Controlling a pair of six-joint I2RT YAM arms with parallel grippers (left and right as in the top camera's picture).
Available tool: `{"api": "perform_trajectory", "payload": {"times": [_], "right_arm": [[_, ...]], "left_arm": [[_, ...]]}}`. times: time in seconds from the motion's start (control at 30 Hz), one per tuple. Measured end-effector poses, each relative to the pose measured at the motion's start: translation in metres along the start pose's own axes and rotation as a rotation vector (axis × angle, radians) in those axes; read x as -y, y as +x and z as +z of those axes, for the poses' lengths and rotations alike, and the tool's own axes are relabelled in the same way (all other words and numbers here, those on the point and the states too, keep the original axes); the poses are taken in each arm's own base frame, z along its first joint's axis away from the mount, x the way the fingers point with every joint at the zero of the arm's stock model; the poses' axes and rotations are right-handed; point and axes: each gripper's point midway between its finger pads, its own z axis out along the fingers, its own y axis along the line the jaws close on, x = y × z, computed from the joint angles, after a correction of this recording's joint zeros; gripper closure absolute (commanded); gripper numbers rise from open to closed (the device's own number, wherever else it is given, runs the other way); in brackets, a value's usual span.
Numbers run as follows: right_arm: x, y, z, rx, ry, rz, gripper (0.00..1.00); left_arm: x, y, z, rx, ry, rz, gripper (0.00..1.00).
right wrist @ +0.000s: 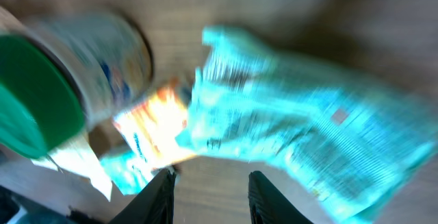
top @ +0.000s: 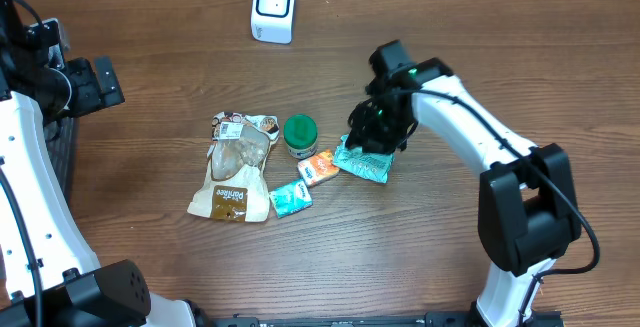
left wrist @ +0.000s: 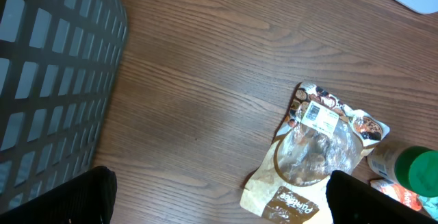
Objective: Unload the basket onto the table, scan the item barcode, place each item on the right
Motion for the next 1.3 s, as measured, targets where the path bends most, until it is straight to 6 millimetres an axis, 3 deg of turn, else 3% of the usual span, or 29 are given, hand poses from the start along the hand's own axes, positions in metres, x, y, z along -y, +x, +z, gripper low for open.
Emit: {"api": "perform_trajectory", "payload": {"times": [0.13, 0.3, 0.5, 0.63, 0.87, 1.03, 1.17, 1.3], "right_arm": [[0.005, 0.030, 0.022, -0.078, 0.048, 0.014, 0.67], [0.038, 0.050, 0.039, -0.120, 0.157, 0.066, 0.67], [0.061, 0.033, 0.036, -0.063, 0.200, 0.108, 0.70], [0.064, 0.023, 0.034, -0.040, 0.180, 0.090, 0.70], [0.063, 0.026, 0.032, -0.066, 0.166, 0.009, 0.70], [0.051, 0.023, 0.011, -0.085, 0.121, -0.040, 0.66], [0.042, 0.001, -0.033, 0.020, 0.054, -0.049, 0.61], [0.054, -0.021, -0.069, 0.129, 0.008, -0.009, 0.61]], "left_arm": [[0.000, 0.000, 0.000, 0.000, 0.000, 0.000, 0.00], [0.000, 0.000, 0.000, 0.000, 0.000, 0.000, 0.00], [0.000, 0.000, 0.000, 0.000, 0.000, 0.000, 0.00], [0.000, 0.000, 0.000, 0.000, 0.000, 0.000, 0.00], [0.000, 0.000, 0.000, 0.000, 0.000, 0.000, 0.00], [0.000, 0.000, 0.000, 0.000, 0.000, 0.000, 0.00], [0.000, 0.000, 0.000, 0.000, 0.000, 0.000, 0.00], [0.000, 0.000, 0.000, 0.000, 0.000, 0.000, 0.00]]}}
